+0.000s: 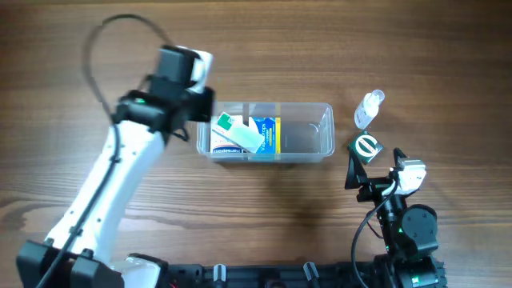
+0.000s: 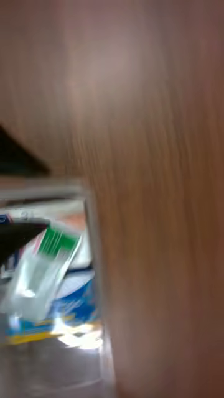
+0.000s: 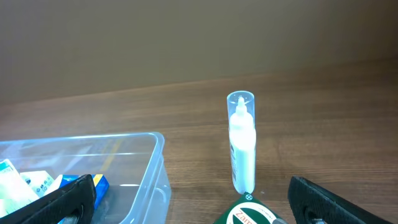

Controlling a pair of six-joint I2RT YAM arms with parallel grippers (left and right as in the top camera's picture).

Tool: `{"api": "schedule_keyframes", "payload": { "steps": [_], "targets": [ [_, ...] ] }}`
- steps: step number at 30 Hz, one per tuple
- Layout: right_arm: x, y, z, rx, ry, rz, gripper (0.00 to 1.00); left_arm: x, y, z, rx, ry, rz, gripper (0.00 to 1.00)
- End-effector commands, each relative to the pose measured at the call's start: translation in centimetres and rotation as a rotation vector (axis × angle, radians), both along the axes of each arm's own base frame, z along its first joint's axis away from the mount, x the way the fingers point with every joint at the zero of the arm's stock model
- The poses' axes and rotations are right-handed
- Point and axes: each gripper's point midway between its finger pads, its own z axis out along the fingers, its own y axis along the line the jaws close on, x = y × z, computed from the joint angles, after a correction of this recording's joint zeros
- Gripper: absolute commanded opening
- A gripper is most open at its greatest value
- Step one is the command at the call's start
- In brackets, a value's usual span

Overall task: Pack container
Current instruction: 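Open the left gripper and raise the left arm away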

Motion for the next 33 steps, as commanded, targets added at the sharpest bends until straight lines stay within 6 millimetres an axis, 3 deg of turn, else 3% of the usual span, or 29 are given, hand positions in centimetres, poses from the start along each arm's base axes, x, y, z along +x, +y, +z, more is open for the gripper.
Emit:
{"api": "schedule_keyframes", "payload": {
  "steps": [1,2,3,4,9,21,24,30,33],
  "targets": [
    [0.0,0.1,0.0,-0.008,-0.004,0.010,1.00,1.0,6.9,0.4,-0.101,-0.003,0.389,0.40],
    [0.0,0.1,0.0,-0.008,-0.005,0.010,1.00,1.0,8.3,0.3,-0.101,0.000,0.426,0.56],
    [0.0,0.1,0.0,-0.008,-0.005,0.010,1.00,1.0,9.4,0.3,-0.101,-0.001,0.455,0.89],
    [0.0,0.1,0.0,-0.008,-0.005,0.010,1.00,1.0,10.2,0.3,-0.101,-0.002,0.476,1.00],
    [0.0,0.1,0.0,-0.008,-0.005,0.010,1.00,0.8,13.0,0.3,-0.101,-0.006,0.548,1.00],
    [0.0,0.3,0.0,-0.006,-0.004,0.018,1.00,0.8,13.0,0.4,-0.101,-0.006,0.550,1.00],
    [-0.2,1.8,0.1,0.011,-0.006,0.105,1.00,0.8,13.0,0.4,-0.102,-0.006,0.549,1.00],
    [-0.4,2.3,-0.5,0.035,0.028,0.132,1.00,0.8,13.0,0.4,-0.101,-0.006,0.550,1.00],
    [-0.7,3.4,0.3,0.120,0.034,0.190,1.00,0.8,13.0,0.3,-0.101,-0.006,0.549,1.00]
  ]
}}
